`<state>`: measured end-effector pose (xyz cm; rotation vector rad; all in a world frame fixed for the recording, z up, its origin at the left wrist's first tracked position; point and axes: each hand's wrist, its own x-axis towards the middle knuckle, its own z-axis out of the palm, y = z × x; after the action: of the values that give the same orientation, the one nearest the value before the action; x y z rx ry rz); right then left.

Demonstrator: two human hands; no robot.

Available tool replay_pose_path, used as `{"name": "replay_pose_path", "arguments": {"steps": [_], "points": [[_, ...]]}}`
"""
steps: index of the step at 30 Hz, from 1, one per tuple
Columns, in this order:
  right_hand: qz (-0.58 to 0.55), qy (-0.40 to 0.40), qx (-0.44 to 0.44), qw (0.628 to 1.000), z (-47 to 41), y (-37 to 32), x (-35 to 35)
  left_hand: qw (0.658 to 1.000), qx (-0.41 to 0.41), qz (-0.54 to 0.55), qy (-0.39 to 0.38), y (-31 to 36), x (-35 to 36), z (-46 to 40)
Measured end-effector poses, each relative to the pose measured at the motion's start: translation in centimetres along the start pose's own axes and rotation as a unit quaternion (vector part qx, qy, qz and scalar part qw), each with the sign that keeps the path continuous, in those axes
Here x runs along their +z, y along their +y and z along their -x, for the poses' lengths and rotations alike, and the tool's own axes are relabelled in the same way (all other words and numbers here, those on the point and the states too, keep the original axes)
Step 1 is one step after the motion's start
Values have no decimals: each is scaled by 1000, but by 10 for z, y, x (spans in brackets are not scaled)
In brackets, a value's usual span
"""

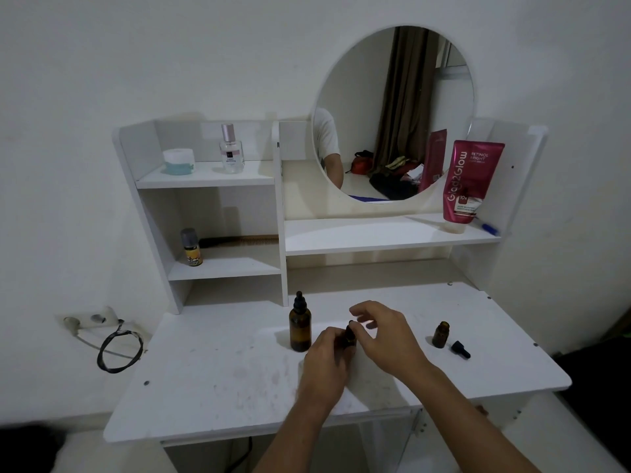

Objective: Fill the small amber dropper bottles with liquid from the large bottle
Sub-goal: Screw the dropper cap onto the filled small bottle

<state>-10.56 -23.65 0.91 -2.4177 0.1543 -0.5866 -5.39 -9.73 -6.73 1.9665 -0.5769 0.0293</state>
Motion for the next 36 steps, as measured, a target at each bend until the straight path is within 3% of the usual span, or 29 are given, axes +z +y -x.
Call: {"name": "replay_pose_path", "arguments": {"steps": [3, 8, 13, 18, 22, 28, 33, 36], "points": [[-4, -27, -6, 1000, -1, -1, 2, 1000, -4, -2, -1, -1, 0, 0], [50, 14, 26, 998, -4, -2, 4, 1000, 2, -2, -4, -2, 0, -2], [-35, -11, 17, 999, 4, 3, 9, 1000, 11, -7, -1, -3, 0, 0], [16, 37, 43, 998, 5, 1, 15, 1000, 4, -6, -1, -1, -1, -1], [-38, -9, 31, 999, 6, 5, 13, 1000, 8, -5, 0, 0, -1, 1], [-1, 22, 43, 999, 3, 4, 12, 1000, 5, -6, -2, 0, -2, 1], [-8, -50, 31, 998, 1, 10, 9, 1000, 5, -14, 0, 2, -2, 2], [-8, -39, 46, 998, 0, 10, 12, 1000, 1, -16, 4, 2, -1, 1]]}}
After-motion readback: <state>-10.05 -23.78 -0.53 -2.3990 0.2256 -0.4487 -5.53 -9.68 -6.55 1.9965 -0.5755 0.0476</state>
